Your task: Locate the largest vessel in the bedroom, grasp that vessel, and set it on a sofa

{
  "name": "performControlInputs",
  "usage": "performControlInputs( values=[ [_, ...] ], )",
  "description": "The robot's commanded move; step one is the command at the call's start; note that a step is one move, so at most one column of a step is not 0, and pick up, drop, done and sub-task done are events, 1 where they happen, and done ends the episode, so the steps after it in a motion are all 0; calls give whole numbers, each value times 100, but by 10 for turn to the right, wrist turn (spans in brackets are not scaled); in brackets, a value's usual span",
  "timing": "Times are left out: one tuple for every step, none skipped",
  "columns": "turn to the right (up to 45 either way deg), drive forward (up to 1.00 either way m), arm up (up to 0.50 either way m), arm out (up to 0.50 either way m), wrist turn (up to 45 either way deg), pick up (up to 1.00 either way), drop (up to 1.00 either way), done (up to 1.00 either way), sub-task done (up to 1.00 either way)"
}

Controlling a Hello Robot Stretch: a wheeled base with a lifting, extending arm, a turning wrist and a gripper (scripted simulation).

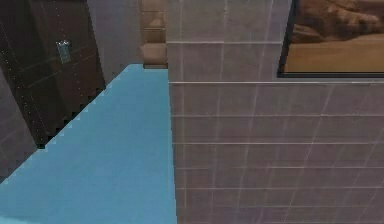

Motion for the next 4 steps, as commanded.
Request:
performControlInputs(
  values=[
    [-450,0,0,0,0,0,0,0,0],
    [-60,0,0,0,0,0,0,0,0],
    [0,75,0,0,0,0,0,0,0],
    [450,0,0,0,0,0,0,0,0]
  ],
)
